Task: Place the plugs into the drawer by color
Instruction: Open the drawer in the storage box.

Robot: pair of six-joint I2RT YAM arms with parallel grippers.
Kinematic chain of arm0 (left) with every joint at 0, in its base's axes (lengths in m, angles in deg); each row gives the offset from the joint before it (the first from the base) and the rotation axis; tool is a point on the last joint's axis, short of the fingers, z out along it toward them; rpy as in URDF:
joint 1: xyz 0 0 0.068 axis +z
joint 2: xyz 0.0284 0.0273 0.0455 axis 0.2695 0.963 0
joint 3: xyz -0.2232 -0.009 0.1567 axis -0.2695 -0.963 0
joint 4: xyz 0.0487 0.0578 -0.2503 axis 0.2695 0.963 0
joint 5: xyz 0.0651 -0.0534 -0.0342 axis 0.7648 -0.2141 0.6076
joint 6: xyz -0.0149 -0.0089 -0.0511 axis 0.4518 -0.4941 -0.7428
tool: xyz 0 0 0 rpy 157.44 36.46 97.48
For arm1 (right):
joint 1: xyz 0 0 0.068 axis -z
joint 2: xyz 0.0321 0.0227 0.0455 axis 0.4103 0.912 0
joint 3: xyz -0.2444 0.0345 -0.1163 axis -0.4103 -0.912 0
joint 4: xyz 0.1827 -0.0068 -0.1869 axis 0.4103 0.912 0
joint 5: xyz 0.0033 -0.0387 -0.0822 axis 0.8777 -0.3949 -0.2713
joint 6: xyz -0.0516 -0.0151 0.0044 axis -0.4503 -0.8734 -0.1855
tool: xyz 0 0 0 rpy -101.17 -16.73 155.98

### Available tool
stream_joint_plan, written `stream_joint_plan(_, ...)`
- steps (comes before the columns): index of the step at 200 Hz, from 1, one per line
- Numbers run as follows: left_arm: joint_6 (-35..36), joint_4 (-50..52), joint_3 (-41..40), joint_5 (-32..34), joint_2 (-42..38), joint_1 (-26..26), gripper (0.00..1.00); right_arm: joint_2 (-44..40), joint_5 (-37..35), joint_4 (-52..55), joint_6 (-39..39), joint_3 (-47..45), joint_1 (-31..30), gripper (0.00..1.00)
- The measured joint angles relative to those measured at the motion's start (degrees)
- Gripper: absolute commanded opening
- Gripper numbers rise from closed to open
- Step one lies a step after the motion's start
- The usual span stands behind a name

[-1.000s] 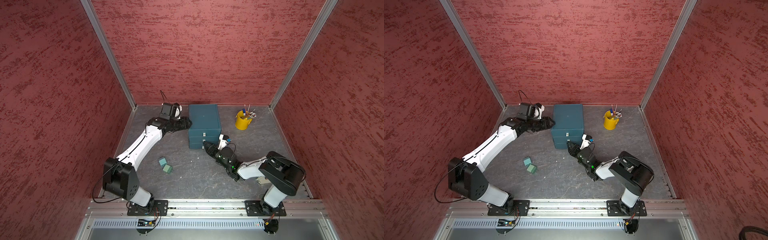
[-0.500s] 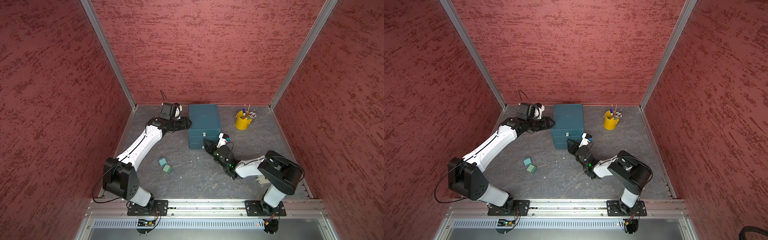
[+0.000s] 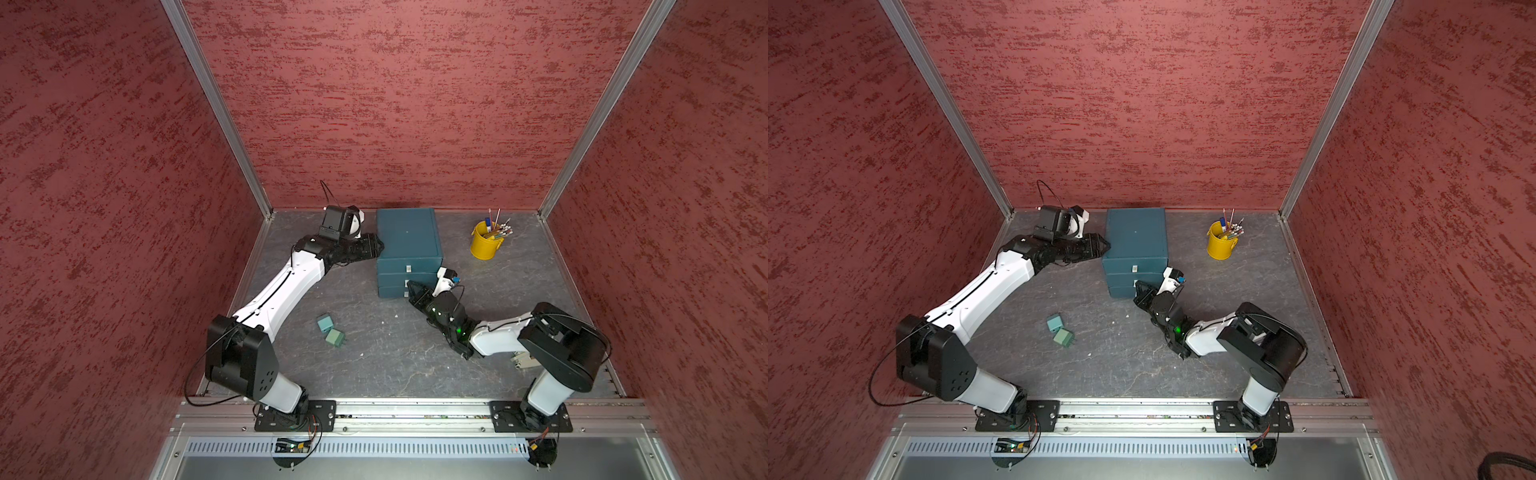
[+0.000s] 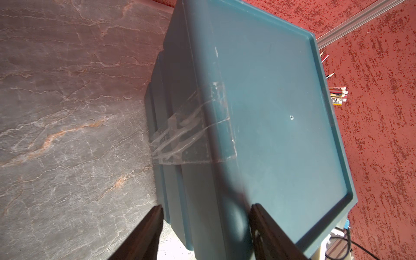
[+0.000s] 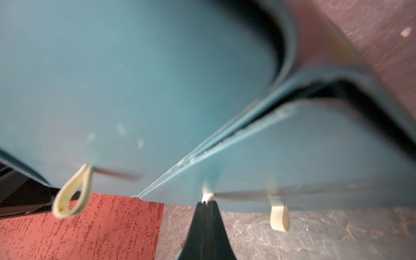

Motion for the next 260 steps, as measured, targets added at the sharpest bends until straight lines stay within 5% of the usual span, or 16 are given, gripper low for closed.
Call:
stream_joint_plan(95,-0.02,-0.52,-0.20,0.02,0.00,0.00,0.64,-23.21,-4.35,26.36,-3.65,-4.63,-11.85,0.00)
stream_joint_plan(165,-0.02,-0.50,-0.20,-0.02,0.00,0.00,0.65,-26.47,-4.50,34.27,-3.82,-4.96,-14.80,0.00)
stream_joint_plan(208,-0.02,-0.44,-0.20,-0.02,-0.11,0.00,0.65,-26.12,-4.50,39.28,-4.33,-3.98,-14.99,0.60)
stream_joint_plan(260,-0.07,-0.13,-0.20,-0.02,-0.33,0.00,0.65,-28.44,-6.95,61.07,-8.61,8.48,-15.85,0.62)
